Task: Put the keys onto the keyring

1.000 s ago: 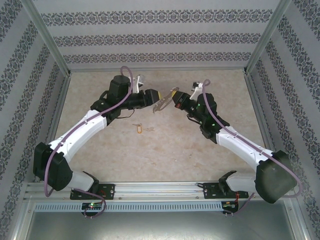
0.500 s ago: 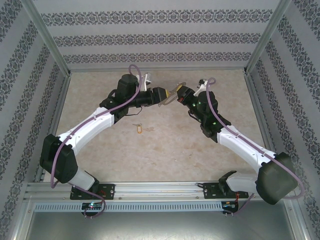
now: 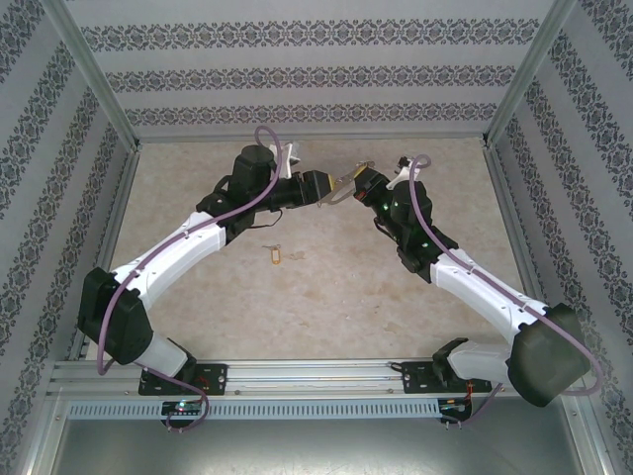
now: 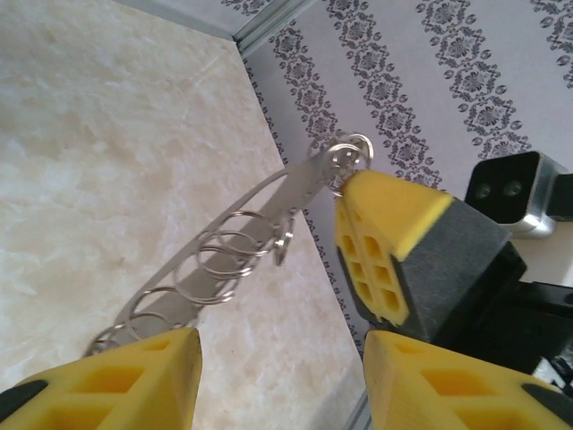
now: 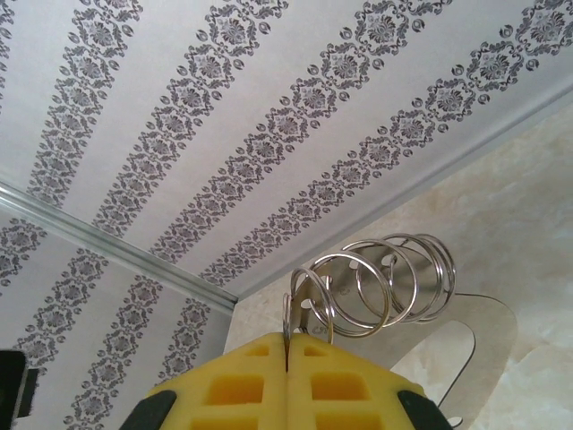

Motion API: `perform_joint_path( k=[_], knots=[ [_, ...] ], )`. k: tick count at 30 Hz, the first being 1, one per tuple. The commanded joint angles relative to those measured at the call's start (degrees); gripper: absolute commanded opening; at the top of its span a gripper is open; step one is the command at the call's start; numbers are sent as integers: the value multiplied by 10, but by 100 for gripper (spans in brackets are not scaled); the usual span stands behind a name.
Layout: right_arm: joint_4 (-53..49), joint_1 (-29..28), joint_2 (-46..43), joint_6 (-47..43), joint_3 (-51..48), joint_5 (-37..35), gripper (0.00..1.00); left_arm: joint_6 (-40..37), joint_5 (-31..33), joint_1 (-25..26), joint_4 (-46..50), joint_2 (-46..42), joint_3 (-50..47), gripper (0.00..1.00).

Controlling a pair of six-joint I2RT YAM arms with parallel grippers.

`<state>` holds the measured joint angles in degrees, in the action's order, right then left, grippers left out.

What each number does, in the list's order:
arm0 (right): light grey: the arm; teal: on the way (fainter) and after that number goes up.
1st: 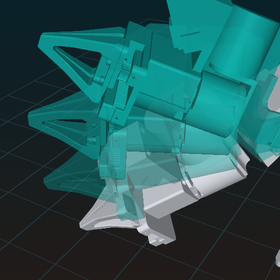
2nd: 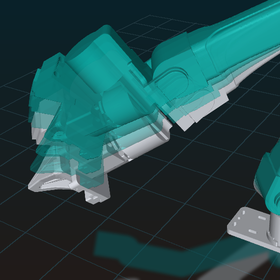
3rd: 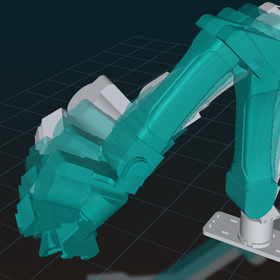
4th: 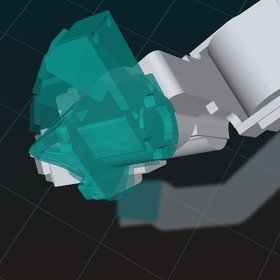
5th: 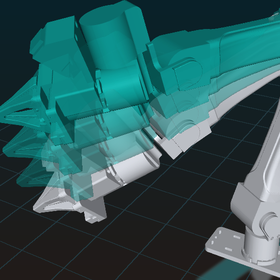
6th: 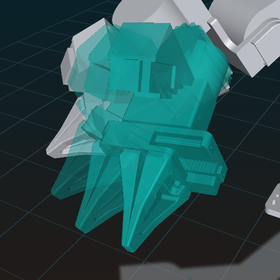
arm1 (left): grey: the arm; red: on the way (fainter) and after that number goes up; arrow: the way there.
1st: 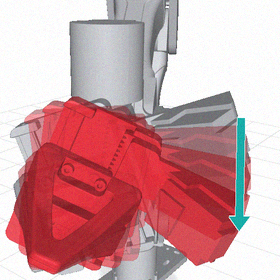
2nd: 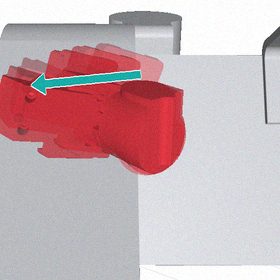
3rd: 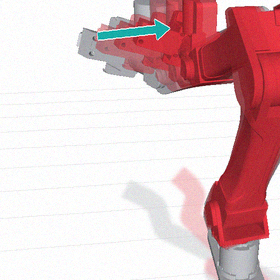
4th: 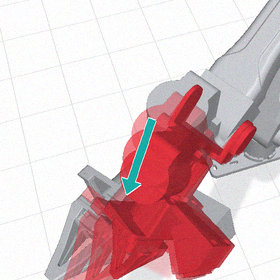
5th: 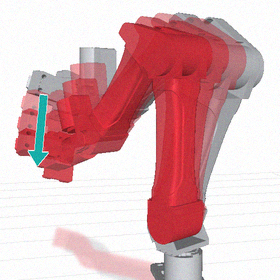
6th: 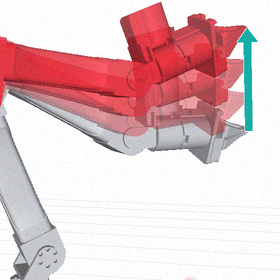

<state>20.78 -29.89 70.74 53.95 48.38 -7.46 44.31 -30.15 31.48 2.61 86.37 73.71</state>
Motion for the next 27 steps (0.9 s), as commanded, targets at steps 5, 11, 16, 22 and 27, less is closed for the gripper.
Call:
perform_joint_path(
  k=[5, 11, 16, 22, 27],
  knots=[
    [31, -9, -16, 24, -1, -38, 0, -42, -14, 28, 10, -3, 44, 50],
    [30, -11, -19, 37, 1, -45, 0, -40, -13, 32, 4, -1, 42, 49],
    [29, -15, -21, 51, 5, -51, 0, -32, -2, 39, -9, 23, 49, 46],
    [25, -18, -30, 56, 2, -58, 0, -20, 11, 45, -34, 46, 50, 43],
    [23, -18, -35, 63, -2, -60, 0, -18, 23, 48, -56, 59, 49, 41]
  ],
)
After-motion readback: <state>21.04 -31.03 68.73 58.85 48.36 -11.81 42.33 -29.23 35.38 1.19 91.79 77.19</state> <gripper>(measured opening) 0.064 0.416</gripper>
